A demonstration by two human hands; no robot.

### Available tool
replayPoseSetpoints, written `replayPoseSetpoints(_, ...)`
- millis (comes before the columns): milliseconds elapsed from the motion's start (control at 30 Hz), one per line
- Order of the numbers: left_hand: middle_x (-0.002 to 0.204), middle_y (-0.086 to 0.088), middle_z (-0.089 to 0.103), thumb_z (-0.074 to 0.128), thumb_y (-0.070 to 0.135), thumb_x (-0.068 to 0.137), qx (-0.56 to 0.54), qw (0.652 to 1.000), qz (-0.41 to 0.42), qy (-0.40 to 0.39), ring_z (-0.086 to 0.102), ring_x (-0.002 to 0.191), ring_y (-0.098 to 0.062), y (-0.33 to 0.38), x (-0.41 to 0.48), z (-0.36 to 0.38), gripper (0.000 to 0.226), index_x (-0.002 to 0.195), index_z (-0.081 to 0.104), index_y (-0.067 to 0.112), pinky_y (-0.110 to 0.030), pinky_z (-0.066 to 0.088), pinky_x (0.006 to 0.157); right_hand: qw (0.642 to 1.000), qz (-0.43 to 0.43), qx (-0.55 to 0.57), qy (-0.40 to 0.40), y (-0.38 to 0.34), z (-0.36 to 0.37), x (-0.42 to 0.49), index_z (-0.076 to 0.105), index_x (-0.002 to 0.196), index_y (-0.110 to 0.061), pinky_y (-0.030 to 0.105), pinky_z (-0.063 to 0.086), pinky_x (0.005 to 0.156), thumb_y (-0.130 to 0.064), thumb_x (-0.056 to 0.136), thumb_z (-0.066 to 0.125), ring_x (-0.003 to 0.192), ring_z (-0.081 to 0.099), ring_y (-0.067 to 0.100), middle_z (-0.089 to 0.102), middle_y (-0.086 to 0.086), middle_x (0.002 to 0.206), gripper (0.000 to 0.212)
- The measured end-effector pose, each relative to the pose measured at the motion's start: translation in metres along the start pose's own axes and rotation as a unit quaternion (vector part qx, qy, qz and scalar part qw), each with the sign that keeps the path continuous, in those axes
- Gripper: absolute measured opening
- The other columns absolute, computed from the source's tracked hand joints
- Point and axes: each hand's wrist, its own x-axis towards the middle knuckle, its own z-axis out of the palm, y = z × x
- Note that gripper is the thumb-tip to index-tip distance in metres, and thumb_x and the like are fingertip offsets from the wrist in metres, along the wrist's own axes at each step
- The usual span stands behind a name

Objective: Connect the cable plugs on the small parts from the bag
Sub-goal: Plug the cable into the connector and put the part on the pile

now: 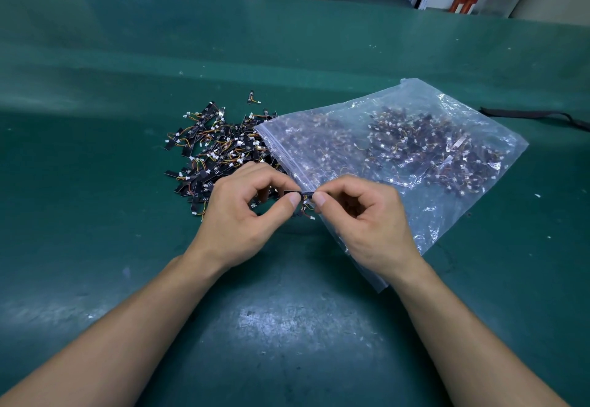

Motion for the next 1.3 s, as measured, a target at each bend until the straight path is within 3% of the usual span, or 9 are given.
replayPoseSetpoints(100, 0.078, 0.007, 0.066, 0.063, 0.026, 0.087, 0.003, 1.000, 0.004, 0.003, 0.058, 0.075, -0.020, 0.0000, 0.0000, 0.0000, 0.011, 0.081, 0.069, 0.019, -0.032, 0.044, 0.067, 1.000, -0.004, -0.005, 0.000, -0.0009, 0.0004, -0.0002, 0.072, 0.079, -0.028, 0.026, 0.041, 0.054, -0.020, 0.088, 0.070, 0.054, 0.052, 0.015, 0.067, -0.011, 0.068, 0.012)
replayPoseSetpoints(267, 0.076, 0.003, 0.066, 0.063, 0.023, 0.088, 0.010, 1.000, 0.013, 0.015, 0.057, 0.072, -0.024, -0.0004, 0.0000, 0.0009, 0.012, 0.079, 0.068, 0.019, -0.032, 0.044, 0.065, 1.000, 0.005, 0.005, -0.003, -0.0018, -0.0004, -0.0011, 0.072, 0.079, -0.031, 0.014, 0.035, 0.054, -0.022, 0.085, 0.071, 0.051, 0.046, 0.003, 0.060, -0.022, 0.062, 0.011)
replayPoseSetpoints(700, 0.077, 0.006, 0.066, 0.063, 0.026, 0.086, -0.003, 1.000, -0.003, -0.001, 0.057, 0.074, -0.022, -0.0006, -0.0004, 0.0009, 0.008, 0.080, 0.068, 0.023, -0.033, 0.044, 0.067, 1.000, 0.008, 0.003, 0.013, -0.0002, 0.0006, -0.0009, 0.072, 0.074, -0.019, 0.018, 0.037, 0.056, -0.014, 0.084, 0.069, 0.053, 0.047, 0.005, 0.060, -0.017, 0.062, 0.011)
replayPoseSetpoints(867, 0.076, 0.004, 0.064, 0.063, 0.025, 0.086, 0.003, 1.000, 0.002, 0.003, 0.056, 0.072, -0.023, 0.0005, -0.0001, 0.0009, 0.010, 0.078, 0.067, 0.021, -0.030, 0.042, 0.066, 1.000, 0.001, -0.017, -0.003, -0.0017, -0.0003, -0.0009, 0.072, 0.080, -0.028, 0.013, 0.035, 0.054, -0.022, 0.084, 0.071, 0.050, 0.048, 0.004, 0.060, -0.023, 0.062, 0.008)
replayPoseSetpoints(1300, 0.078, 0.002, 0.066, 0.063, 0.025, 0.086, 0.001, 1.000, 0.004, 0.000, 0.057, 0.073, -0.026, -0.0004, -0.0008, 0.0019, 0.014, 0.082, 0.070, 0.014, -0.035, 0.044, 0.065, 0.999, -0.019, -0.024, -0.012, -0.0025, 0.0011, -0.0002, 0.070, 0.079, -0.037, 0.018, 0.036, 0.056, -0.020, 0.089, 0.068, 0.051, 0.049, 0.008, 0.060, -0.023, 0.063, 0.020)
